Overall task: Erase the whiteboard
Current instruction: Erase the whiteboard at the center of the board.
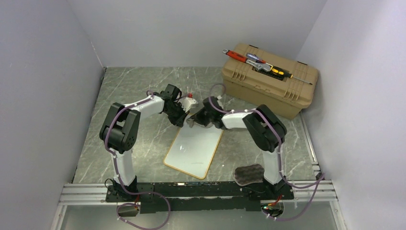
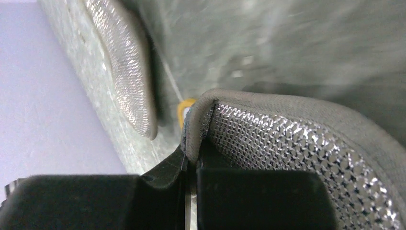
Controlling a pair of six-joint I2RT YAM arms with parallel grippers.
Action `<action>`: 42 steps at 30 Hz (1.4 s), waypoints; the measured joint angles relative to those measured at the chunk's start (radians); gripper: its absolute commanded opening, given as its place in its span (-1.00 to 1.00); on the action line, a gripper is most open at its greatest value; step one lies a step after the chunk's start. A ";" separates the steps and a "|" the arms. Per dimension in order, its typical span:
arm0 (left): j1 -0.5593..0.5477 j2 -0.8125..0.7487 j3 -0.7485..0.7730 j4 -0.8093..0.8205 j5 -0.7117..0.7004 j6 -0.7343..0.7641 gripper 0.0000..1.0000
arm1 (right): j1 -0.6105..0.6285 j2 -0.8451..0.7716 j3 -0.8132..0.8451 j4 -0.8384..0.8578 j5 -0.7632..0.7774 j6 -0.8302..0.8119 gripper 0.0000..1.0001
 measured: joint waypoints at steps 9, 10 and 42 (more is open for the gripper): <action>0.005 0.000 -0.001 0.003 0.010 -0.003 -0.72 | -0.001 -0.074 -0.176 0.113 -0.047 -0.021 -1.00; 0.006 0.000 -0.002 0.003 0.012 -0.003 -0.72 | -0.038 -0.123 -0.243 0.124 -0.060 -0.024 -1.00; 0.016 -0.003 -0.011 0.017 0.030 -0.018 -0.73 | 0.124 -0.156 -0.122 -0.124 -0.023 -0.171 -1.00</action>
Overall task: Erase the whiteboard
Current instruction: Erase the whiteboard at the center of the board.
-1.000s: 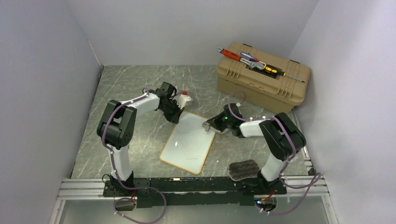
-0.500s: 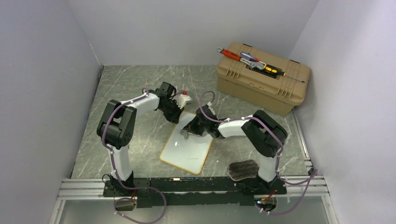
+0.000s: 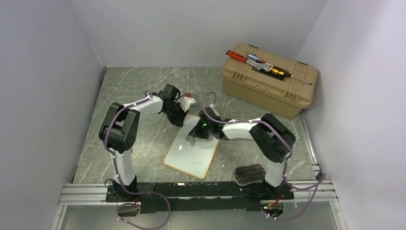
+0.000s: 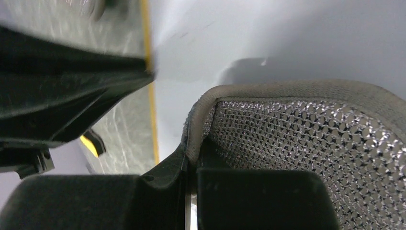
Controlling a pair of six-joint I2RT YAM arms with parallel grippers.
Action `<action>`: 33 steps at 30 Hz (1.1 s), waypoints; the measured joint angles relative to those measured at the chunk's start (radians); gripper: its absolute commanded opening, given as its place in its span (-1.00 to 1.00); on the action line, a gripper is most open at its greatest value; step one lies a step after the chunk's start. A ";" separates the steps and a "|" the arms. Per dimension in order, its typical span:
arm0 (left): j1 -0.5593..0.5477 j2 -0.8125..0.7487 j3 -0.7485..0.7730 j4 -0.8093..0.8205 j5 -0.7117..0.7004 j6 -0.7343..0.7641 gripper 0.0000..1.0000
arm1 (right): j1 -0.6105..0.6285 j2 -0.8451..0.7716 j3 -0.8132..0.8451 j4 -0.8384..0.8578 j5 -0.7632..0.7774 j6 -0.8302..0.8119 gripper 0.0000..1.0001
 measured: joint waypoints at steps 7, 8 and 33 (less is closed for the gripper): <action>0.001 0.000 0.000 0.000 0.002 -0.001 -0.73 | 0.110 0.080 0.068 0.045 -0.039 -0.014 -1.00; 0.001 0.000 0.000 0.000 0.002 -0.001 -0.73 | 0.101 0.071 0.043 0.057 -0.051 -0.013 -1.00; 0.004 0.005 0.005 -0.005 0.005 -0.012 -0.65 | 0.015 -0.071 -0.185 0.153 -0.136 0.030 -1.00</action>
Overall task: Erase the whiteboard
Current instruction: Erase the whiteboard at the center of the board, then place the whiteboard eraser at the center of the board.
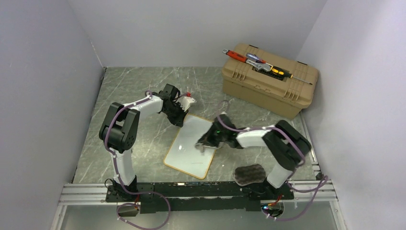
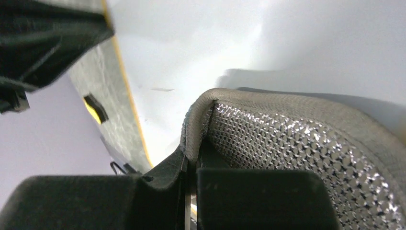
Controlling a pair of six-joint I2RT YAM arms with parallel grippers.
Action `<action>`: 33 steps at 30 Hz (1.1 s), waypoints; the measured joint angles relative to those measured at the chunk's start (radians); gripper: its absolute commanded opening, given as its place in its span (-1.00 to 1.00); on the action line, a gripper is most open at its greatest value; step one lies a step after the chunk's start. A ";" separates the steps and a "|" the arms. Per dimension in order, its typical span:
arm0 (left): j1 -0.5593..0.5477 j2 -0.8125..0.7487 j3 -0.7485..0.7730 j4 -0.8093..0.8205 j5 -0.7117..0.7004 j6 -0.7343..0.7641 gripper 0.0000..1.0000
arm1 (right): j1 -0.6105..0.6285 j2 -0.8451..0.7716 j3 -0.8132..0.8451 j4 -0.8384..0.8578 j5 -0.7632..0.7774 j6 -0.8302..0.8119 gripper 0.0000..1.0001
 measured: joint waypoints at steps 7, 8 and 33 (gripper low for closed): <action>0.001 -0.007 0.033 -0.035 -0.004 0.002 -0.52 | -0.194 -0.204 -0.065 -0.246 0.039 -0.120 -1.00; 0.002 -0.007 0.045 -0.070 -0.009 0.004 -0.50 | -0.200 -0.217 -0.039 -0.305 0.055 -0.143 -1.00; 0.184 -0.248 0.264 -0.584 -0.011 0.020 0.99 | -0.403 -0.165 0.315 -0.869 0.229 -0.491 0.28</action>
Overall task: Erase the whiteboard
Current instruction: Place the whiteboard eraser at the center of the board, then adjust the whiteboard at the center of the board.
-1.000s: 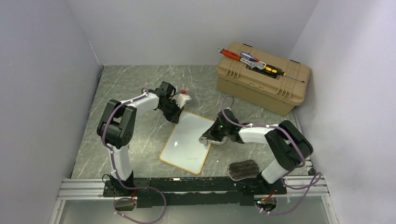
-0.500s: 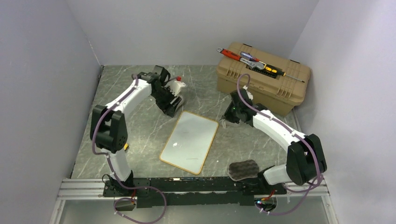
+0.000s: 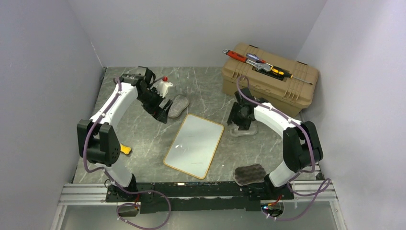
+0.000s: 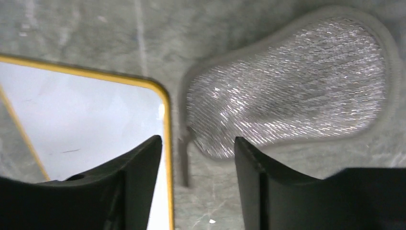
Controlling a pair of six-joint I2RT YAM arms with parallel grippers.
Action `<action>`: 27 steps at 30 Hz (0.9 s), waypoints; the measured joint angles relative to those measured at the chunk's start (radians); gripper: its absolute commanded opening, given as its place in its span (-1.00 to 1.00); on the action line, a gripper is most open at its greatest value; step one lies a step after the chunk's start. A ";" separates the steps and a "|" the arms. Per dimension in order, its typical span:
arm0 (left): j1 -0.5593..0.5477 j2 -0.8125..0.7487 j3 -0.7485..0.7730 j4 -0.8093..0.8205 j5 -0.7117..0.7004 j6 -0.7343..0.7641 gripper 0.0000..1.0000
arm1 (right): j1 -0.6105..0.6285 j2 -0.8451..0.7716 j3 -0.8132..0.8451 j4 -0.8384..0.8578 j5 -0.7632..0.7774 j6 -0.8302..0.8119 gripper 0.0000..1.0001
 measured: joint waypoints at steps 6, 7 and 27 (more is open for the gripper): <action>-0.038 -0.108 -0.227 0.018 0.012 0.043 0.99 | 0.000 0.032 0.127 -0.005 -0.060 -0.062 0.39; -0.055 -0.109 -0.272 0.018 0.013 0.051 0.99 | 0.001 0.032 0.129 -0.004 -0.069 -0.066 0.41; -0.089 0.093 -0.395 0.254 -0.002 0.109 -0.13 | 0.242 -0.048 -0.190 0.123 -0.134 0.148 0.51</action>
